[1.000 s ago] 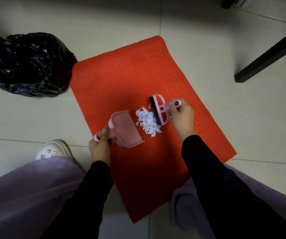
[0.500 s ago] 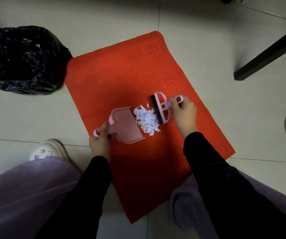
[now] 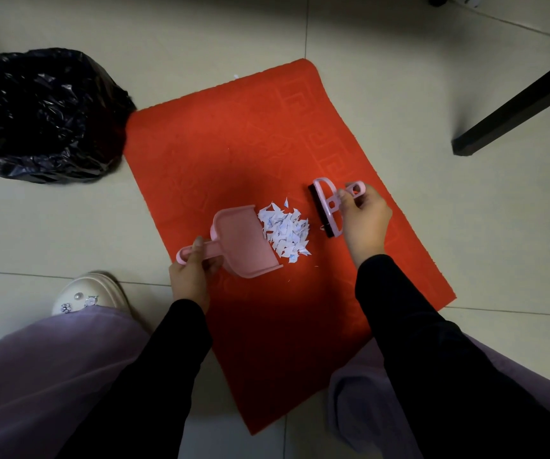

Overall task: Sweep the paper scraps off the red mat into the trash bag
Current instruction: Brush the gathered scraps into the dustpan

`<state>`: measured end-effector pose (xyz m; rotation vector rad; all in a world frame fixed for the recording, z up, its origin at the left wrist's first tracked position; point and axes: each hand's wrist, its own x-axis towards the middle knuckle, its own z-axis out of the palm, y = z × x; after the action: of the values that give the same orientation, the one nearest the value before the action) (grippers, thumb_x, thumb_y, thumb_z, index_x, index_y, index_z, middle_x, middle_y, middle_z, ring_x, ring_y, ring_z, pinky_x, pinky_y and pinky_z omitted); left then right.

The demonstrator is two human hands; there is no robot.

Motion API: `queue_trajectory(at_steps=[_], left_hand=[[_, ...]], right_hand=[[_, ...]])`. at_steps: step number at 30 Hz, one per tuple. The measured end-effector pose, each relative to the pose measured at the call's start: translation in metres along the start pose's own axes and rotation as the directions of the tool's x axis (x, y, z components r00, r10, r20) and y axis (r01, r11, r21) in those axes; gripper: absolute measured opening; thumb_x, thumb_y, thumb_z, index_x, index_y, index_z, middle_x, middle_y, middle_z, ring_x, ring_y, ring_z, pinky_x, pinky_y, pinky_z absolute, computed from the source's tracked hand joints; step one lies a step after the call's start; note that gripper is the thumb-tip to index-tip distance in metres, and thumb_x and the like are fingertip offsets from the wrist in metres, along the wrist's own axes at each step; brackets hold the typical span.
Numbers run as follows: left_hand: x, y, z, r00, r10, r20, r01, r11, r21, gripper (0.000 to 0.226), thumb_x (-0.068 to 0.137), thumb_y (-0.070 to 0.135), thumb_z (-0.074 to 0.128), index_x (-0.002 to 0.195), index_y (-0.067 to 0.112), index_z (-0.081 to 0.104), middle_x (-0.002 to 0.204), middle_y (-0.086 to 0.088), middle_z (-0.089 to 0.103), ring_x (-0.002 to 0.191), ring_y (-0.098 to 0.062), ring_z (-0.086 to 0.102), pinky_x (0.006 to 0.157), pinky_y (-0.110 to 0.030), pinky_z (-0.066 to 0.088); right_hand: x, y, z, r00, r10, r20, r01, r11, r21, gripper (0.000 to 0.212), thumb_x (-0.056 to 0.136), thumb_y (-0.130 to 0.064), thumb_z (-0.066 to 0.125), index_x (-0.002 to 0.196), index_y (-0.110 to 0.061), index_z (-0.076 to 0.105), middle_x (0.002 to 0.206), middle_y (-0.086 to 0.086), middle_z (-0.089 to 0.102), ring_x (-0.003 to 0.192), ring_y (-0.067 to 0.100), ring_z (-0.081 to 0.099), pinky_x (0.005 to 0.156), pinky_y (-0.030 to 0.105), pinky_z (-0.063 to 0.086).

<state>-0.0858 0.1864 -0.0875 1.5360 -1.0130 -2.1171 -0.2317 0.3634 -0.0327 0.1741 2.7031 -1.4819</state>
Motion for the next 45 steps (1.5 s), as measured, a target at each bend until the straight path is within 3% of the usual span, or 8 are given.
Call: queue_trajectory(at_steps=[7, 11, 15, 20, 24, 28, 35, 45], left_hand=[[-0.001, -0.002, 0.002, 0.998, 0.068, 0.012, -0.068, 0.997, 0.025, 0.019, 0.095, 0.014, 0.052, 0.077, 0.009, 0.057, 0.070, -0.007, 0.062, 0.061, -0.012, 0.063, 0.054, -0.017, 0.056], [0.001, -0.003, 0.001, 0.997, 0.079, 0.000, -0.078, 0.995, 0.067, 0.019, 0.095, 0.014, 0.052, 0.076, 0.010, 0.056, 0.075, -0.011, 0.057, 0.066, -0.018, 0.058, 0.049, -0.016, 0.053], [0.006, -0.007, -0.002, 0.996, 0.092, -0.001, -0.091, 0.988, 0.121, 0.020, 0.094, 0.016, 0.053, 0.074, 0.010, 0.056, 0.073, -0.012, 0.055, 0.051, -0.011, 0.058, 0.044, -0.015, 0.048], [0.004, -0.008, -0.002, 0.997, 0.073, -0.007, -0.072, 0.992, 0.103, 0.018, 0.095, 0.016, 0.053, 0.078, 0.011, 0.058, 0.074, -0.012, 0.057, 0.051, -0.010, 0.060, 0.044, -0.016, 0.050], [0.001, -0.008, 0.001, 0.995, 0.098, -0.017, -0.095, 0.987, 0.129, 0.018, 0.094, 0.016, 0.053, 0.077, 0.011, 0.057, 0.073, -0.012, 0.057, 0.042, -0.004, 0.059, 0.042, -0.015, 0.048], [-0.002, -0.008, 0.001, 0.996, 0.091, -0.020, -0.087, 0.986, 0.141, 0.020, 0.095, 0.017, 0.053, 0.076, 0.013, 0.058, 0.070, -0.012, 0.058, 0.042, -0.005, 0.058, 0.041, -0.016, 0.048], [-0.004, -0.006, 0.004, 0.996, 0.093, -0.014, -0.092, 0.993, 0.072, 0.022, 0.095, 0.014, 0.052, 0.074, 0.010, 0.056, 0.045, 0.004, 0.062, 0.040, -0.004, 0.058, 0.042, -0.015, 0.048], [0.008, -0.010, -0.006, 0.998, 0.065, -0.007, -0.064, 0.992, 0.110, 0.018, 0.094, 0.017, 0.053, 0.079, 0.011, 0.060, 0.065, -0.006, 0.065, 0.054, -0.013, 0.062, 0.045, -0.016, 0.051]], right_hand=[[0.007, 0.021, 0.008, 0.997, -0.033, -0.069, 0.024, 0.991, -0.135, 0.024, 0.092, -0.012, 0.046, 0.081, 0.005, 0.060, 0.074, 0.023, 0.064, 0.066, 0.036, 0.055, 0.063, 0.043, 0.044], [0.006, 0.032, 0.012, 0.998, -0.036, -0.044, 0.029, 0.986, -0.161, 0.026, 0.093, -0.012, 0.044, 0.080, 0.004, 0.059, 0.071, 0.017, 0.062, 0.062, 0.031, 0.053, 0.061, 0.037, 0.041], [0.006, 0.030, 0.015, 1.000, 0.017, 0.013, -0.015, 0.989, -0.148, 0.021, 0.095, -0.009, 0.045, 0.089, 0.004, 0.061, 0.070, 0.007, 0.055, 0.051, 0.005, 0.042, 0.051, 0.020, 0.033], [0.002, 0.020, 0.020, 0.993, 0.034, 0.115, -0.009, 0.979, -0.205, 0.019, 0.095, -0.009, 0.047, 0.092, 0.006, 0.060, 0.059, -0.004, 0.044, 0.050, 0.004, 0.038, 0.045, 0.011, 0.031], [-0.022, 0.018, 0.031, 0.977, -0.006, 0.212, 0.046, 0.981, -0.188, 0.026, 0.097, -0.012, 0.045, 0.087, 0.006, 0.060, 0.064, 0.004, 0.052, 0.048, 0.008, 0.041, 0.045, 0.017, 0.032], [-0.044, 0.016, 0.040, 0.963, -0.102, 0.248, 0.145, 0.976, -0.162, 0.023, 0.096, -0.012, 0.048, 0.078, -0.002, 0.058, 0.054, -0.011, 0.037, 0.046, 0.000, 0.031, 0.046, 0.019, 0.024], [-0.026, 0.003, 0.027, 0.983, -0.092, 0.157, 0.121, 0.975, -0.186, 0.022, 0.095, -0.011, 0.047, 0.076, -0.003, 0.056, 0.051, -0.003, 0.036, 0.042, 0.008, 0.029, 0.042, 0.024, 0.023], [-0.016, 0.007, 0.049, 0.957, -0.165, 0.239, 0.213, 0.959, -0.190, 0.029, 0.097, -0.015, 0.046, 0.071, -0.005, 0.055, 0.073, 0.010, 0.062, 0.049, 0.015, 0.044, 0.042, 0.018, 0.026]])
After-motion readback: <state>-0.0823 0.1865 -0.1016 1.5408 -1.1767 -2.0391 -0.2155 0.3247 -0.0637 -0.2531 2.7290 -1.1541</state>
